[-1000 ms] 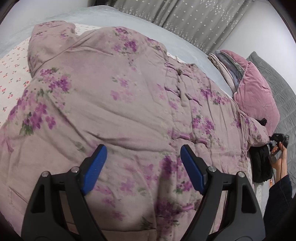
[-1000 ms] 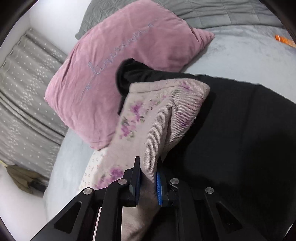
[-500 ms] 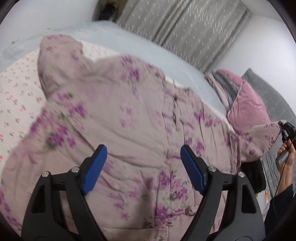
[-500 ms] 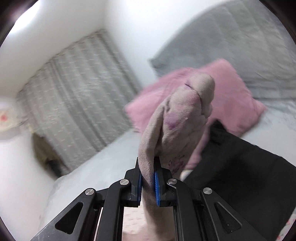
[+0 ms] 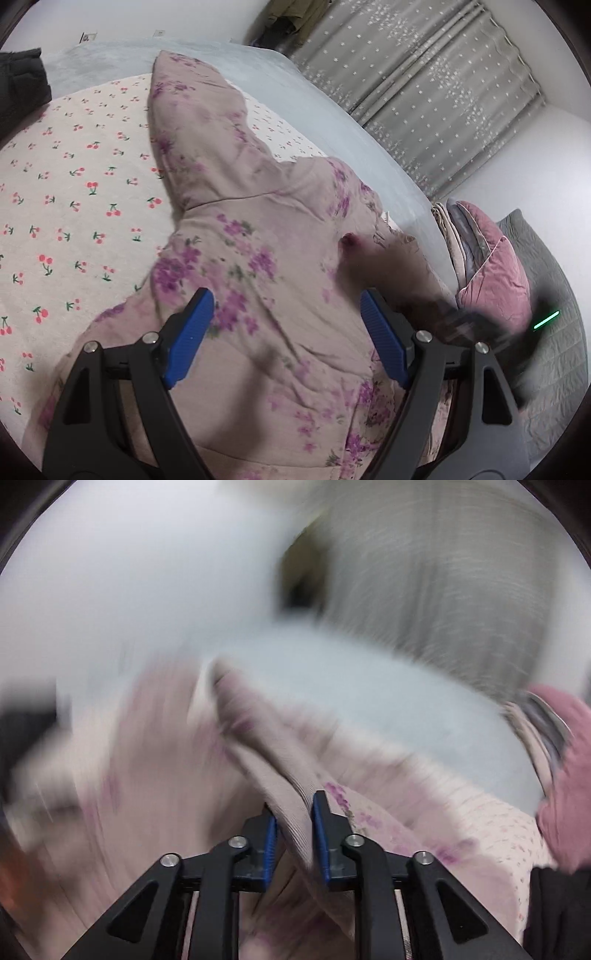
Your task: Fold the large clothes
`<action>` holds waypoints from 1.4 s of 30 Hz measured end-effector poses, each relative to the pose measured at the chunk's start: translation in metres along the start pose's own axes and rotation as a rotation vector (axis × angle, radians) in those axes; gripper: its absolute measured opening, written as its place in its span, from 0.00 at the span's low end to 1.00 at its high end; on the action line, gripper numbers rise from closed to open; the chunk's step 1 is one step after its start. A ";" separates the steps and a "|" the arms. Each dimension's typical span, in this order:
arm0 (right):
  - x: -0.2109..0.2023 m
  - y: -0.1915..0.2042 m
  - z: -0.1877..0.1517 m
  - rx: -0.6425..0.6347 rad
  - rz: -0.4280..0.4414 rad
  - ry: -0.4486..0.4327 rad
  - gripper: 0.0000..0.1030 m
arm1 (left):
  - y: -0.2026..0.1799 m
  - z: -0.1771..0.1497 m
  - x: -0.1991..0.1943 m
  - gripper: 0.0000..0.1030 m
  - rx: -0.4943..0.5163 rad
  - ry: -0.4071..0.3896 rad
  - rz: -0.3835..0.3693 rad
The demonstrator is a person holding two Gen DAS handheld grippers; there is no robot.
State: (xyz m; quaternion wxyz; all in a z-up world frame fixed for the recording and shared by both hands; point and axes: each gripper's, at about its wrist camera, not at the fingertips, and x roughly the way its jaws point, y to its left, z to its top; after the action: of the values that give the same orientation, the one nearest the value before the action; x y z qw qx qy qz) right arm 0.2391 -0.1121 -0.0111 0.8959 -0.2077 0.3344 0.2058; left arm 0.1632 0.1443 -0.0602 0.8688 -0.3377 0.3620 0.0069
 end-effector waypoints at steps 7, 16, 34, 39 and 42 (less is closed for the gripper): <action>0.048 0.045 -0.045 -0.123 -0.049 0.134 0.30 | -0.005 -0.001 0.004 0.79 0.029 0.026 -0.006; 0.001 0.042 -0.053 0.138 0.388 0.146 0.60 | -0.004 -0.002 0.004 0.79 0.030 0.030 0.002; 0.045 -0.010 -0.072 0.506 0.179 0.198 0.61 | 0.005 -0.003 0.014 0.79 0.027 0.065 0.078; 0.020 -0.027 -0.063 0.581 0.132 0.071 0.61 | 0.005 -0.004 0.015 0.79 0.027 0.069 0.081; 0.054 -0.022 -0.084 0.583 0.126 0.215 0.61 | 0.005 -0.004 0.016 0.79 0.026 0.075 0.078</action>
State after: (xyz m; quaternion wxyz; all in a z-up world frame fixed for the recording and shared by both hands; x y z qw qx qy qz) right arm 0.2443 -0.1607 -0.1005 0.8628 0.0586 0.4841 0.1332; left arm 0.1709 0.1418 -0.0751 0.8581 -0.3119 0.4072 0.0233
